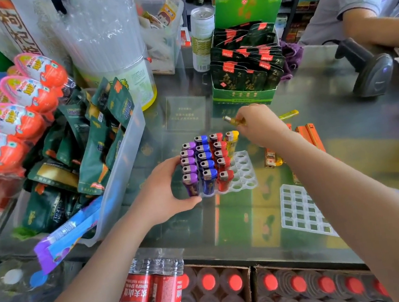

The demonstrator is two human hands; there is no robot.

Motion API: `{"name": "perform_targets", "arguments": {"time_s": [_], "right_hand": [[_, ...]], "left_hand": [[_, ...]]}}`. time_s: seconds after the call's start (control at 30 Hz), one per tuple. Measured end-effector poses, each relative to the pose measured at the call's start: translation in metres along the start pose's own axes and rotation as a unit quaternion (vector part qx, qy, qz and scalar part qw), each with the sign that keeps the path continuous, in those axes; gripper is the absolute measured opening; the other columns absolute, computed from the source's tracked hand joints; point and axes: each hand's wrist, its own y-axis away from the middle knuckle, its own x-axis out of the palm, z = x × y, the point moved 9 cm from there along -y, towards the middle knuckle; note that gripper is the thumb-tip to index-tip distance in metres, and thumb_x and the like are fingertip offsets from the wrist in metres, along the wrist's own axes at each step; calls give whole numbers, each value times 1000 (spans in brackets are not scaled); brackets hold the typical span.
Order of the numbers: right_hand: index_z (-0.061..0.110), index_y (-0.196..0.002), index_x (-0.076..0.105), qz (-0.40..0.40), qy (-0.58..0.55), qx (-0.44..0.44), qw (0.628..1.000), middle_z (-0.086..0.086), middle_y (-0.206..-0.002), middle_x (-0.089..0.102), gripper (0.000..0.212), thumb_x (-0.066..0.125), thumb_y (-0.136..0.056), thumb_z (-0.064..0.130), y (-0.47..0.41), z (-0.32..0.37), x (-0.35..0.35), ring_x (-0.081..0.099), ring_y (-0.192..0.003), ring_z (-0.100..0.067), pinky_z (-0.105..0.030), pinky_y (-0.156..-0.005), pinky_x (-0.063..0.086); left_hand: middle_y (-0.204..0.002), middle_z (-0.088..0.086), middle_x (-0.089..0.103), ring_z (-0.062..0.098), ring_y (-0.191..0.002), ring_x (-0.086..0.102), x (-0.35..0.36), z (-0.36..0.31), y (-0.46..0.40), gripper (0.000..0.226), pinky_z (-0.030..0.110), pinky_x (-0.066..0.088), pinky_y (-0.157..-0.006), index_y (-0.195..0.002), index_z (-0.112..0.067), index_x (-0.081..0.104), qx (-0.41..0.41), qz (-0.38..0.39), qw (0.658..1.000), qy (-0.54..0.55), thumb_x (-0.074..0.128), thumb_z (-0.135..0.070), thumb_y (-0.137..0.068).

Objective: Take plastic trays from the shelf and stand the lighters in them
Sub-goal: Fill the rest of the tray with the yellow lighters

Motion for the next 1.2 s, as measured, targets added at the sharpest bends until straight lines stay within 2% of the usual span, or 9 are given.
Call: {"name": "perform_targets", "arguments": {"time_s": [0.1, 0.23, 0.4, 0.53, 0.63, 0.73, 0.93, 1.1, 1.2], "right_hand": [[8, -96, 55, -82, -212, 66, 971, -9, -86, 60, 14, 54, -86, 18, 32, -8, -16, 51, -72, -24, -30, -57, 39], [13, -94, 53, -51, -538, 140, 830, -11, -73, 58, 10, 56, -87, 7, 85, -7, 5, 49, -50, -12, -21, -48, 43], [10, -96, 54, -12, -595, 110, 796, -6, -79, 62, 13, 59, -86, 3, 110, 20, 25, 64, -56, -8, -21, -62, 57], [10, -103, 55, -30, -500, 113, 858, -5, -85, 67, 23, 64, -83, 5, 111, 29, 30, 69, -69, -14, -35, -74, 58], [9, -109, 56, -68, -360, 66, 928, 2, -78, 63, 27, 64, -83, 10, 111, 43, 17, 62, -67, -12, -25, -66, 49], [6, -99, 61, -101, -249, 12, 963, -4, -84, 57, 17, 64, -83, 13, 110, 53, 7, 53, -74, -18, -25, -68, 40], [6, -86, 60, -102, -207, -37, 972, -2, -77, 49, 7, 62, -84, 11, 109, 60, 11, 46, -67, -18, -22, -55, 31], [7, -105, 57, -82, -170, -43, 981, -12, -94, 59, 20, 59, -86, 15, 103, 63, 17, 55, -80, -27, -26, -67, 36], [9, -112, 55, -74, -201, -23, 977, -6, -91, 60, 31, 63, -83, 15, 98, 54, 17, 50, -77, -19, -26, -69, 36]], "left_hand": [[-112, -20, 48, 3, -109, 45, -5, 0, 9, 71, 22, 34, -89, -122, -28, 45, 4, -18, 1000, -6, 81, -28, -61], [-113, -11, 53, 5, -105, 49, -10, 4, 21, 72, 16, 34, -82, -122, -24, 47, 0, -31, 1000, 2, 83, -25, -59], [-117, -10, 54, 4, -106, 49, -14, 8, 32, 75, 22, 34, -87, -124, -25, 47, -9, -43, 999, -1, 83, -27, -59], [-123, -6, 55, 8, -110, 50, -14, 10, 38, 77, 24, 35, -89, -125, -22, 46, -11, -50, 999, -9, 83, -29, -58], [-123, -4, 56, 10, -111, 50, -14, 10, 39, 76, 25, 36, -90, -125, -22, 47, -10, -52, 999, -8, 83, -28, -58], [-121, -4, 56, 11, -110, 51, -14, 8, 38, 74, 25, 36, -89, -124, -22, 48, -5, -49, 999, -8, 83, -28, -59], [-115, -9, 54, 6, -105, 49, -13, 5, 39, 71, 24, 35, -87, -122, -22, 47, 1, -42, 999, -3, 83, -27, -60], [-101, -25, 51, -4, -95, 48, -14, -3, 37, 57, 7, 32, -79, -107, -33, 47, 25, -45, 999, -4, 81, -23, -62], [-101, -17, 56, 1, -98, 49, -14, -6, 32, 51, 14, 36, -81, -105, -30, 51, 41, -44, 998, -11, 79, -22, -64]]}}
